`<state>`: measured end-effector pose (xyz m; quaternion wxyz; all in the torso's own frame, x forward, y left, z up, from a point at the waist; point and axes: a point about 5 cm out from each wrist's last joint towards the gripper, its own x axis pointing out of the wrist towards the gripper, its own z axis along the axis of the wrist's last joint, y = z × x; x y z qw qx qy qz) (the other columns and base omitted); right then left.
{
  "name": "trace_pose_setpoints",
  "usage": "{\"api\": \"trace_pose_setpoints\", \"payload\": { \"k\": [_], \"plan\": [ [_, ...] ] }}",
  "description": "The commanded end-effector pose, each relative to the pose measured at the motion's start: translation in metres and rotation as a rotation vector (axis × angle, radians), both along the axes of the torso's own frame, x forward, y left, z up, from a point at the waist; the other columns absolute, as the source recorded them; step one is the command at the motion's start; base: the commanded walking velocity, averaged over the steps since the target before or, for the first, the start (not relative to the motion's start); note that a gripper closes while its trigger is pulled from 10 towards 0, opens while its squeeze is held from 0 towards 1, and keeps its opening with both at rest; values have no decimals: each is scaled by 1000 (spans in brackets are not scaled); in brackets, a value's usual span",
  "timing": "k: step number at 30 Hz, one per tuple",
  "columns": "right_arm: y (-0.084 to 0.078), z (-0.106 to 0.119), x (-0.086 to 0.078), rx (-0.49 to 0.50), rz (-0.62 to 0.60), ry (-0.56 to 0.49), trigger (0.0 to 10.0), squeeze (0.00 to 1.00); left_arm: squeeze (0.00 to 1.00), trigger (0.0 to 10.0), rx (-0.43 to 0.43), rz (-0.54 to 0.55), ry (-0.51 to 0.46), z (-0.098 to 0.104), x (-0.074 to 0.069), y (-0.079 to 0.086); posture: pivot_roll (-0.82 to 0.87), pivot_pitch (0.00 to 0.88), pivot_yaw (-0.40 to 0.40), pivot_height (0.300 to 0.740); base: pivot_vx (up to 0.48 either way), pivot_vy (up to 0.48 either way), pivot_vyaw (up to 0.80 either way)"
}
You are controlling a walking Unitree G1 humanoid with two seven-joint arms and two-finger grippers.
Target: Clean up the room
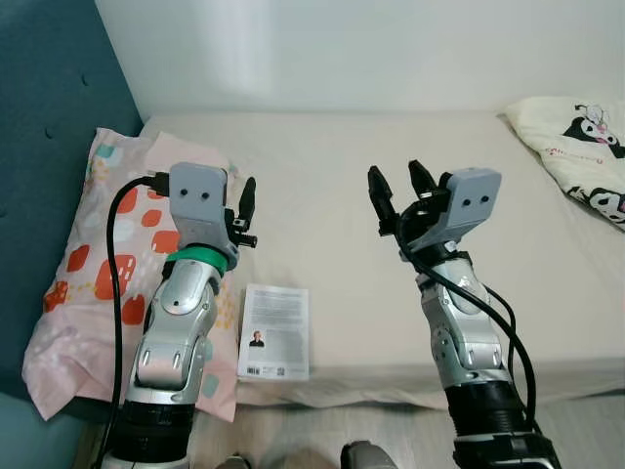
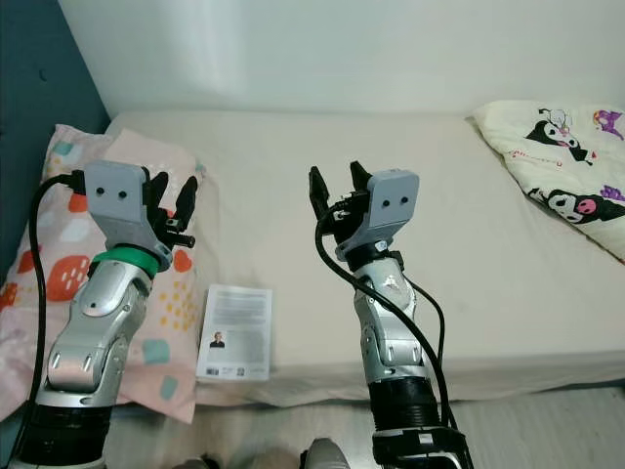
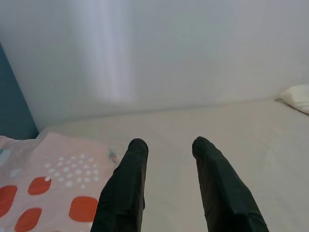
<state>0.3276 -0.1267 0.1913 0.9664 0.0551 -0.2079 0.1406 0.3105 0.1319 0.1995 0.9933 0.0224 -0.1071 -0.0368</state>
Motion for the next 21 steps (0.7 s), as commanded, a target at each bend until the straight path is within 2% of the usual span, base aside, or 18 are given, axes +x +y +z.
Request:
{"api": "trace_pose_setpoints", "payload": {
  "k": [1, 21],
  "plan": [
    [-2, -5, -1, 15, -8, 14, 10000, 0, 0, 10000, 4, -1, 20, -4, -1, 0, -31, 55, 4, 692, -352, 0, 0],
    [0, -6, -2, 24, 0, 19, 10000, 0, 0, 10000, 7, -1, 20, -4, -1, 0, -29, 57, 9, 692, -356, 0, 0]
  ]
}}
